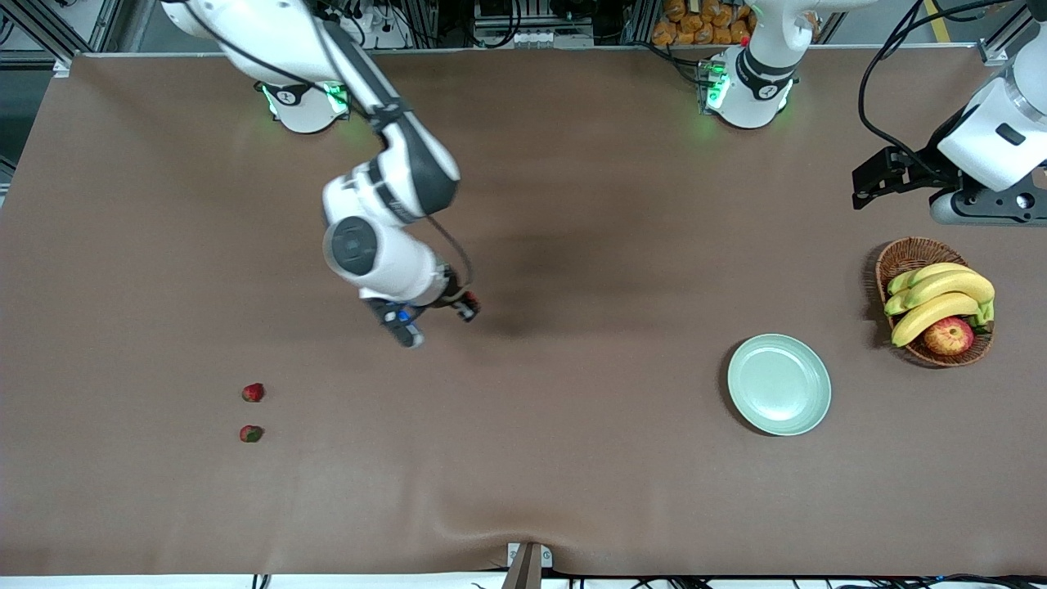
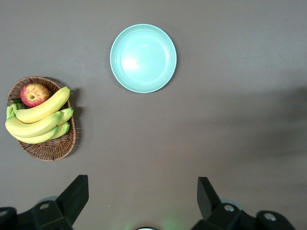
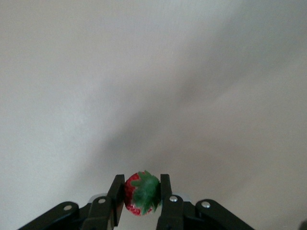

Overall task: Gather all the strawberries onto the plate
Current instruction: 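Carry the strawberry to mid-table and release it with the right gripper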

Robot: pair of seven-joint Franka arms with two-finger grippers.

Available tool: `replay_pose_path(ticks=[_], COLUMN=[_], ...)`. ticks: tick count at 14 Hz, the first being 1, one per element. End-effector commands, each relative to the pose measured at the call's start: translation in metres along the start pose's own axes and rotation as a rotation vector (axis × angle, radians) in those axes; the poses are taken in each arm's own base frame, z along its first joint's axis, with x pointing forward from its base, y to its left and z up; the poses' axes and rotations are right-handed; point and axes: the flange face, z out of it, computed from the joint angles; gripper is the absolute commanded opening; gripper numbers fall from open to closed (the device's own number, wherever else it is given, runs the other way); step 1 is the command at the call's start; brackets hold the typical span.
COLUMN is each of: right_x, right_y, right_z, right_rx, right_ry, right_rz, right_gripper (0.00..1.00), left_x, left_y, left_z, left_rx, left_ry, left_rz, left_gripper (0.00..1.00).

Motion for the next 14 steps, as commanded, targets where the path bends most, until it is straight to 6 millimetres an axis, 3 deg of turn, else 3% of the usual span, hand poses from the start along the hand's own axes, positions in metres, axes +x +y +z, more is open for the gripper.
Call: replay_pose_path(ticks=[1, 4, 7, 8, 9, 10, 11, 14], right_x=[-0.027, -0.072, -0.088, -0.091, -0.088, -0.084, -0.08, -0.064], right_y=[-0.011, -0.009, -0.005, -0.003, -0.002, -0.001, -0.002, -0.006], right_z=[0.043, 0.087, 0.115, 0.121, 0.122, 0.122, 0.118, 0.09], right_rx=[-0.005, -0.007, -0.022, -0.03, -0.036, -0.041, -0.036, -0.058], right_ry=[0.007, 0.024, 0.033, 0.035, 0.035, 0.035, 0.034, 0.019], right_rz=[0.017, -0.019, -0.014, -0.021, -0.018, -0.01, -0.006, 0.011], right_gripper=[0.0, 0.0, 0.0, 0.04, 0.28, 0.7, 1.0, 1.0], left_x=[0.001, 0.002, 0.002, 0.004, 0.005, 0.004, 0.004, 0.004], left_y=[0.0, -0.001, 0.001, 0.001, 0.0, 0.001, 0.001, 0.001], left_z=[-0.004, -0.003, 0.0, 0.002, 0.002, 0.001, 0.001, 0.002], left_rx=[0.019, 0.017, 0.017, 0.017, 0.017, 0.017, 0.017, 0.017], left_ry=[0.01, 0.008, 0.002, -0.002, -0.002, 0.001, 0.001, -0.001], left_rz=[-0.003, -0.006, -0.004, -0.004, -0.006, -0.003, -0.004, -0.006], left_gripper=[1.0, 1.0, 1.0, 1.0, 1.0, 1.0, 1.0, 1.0])
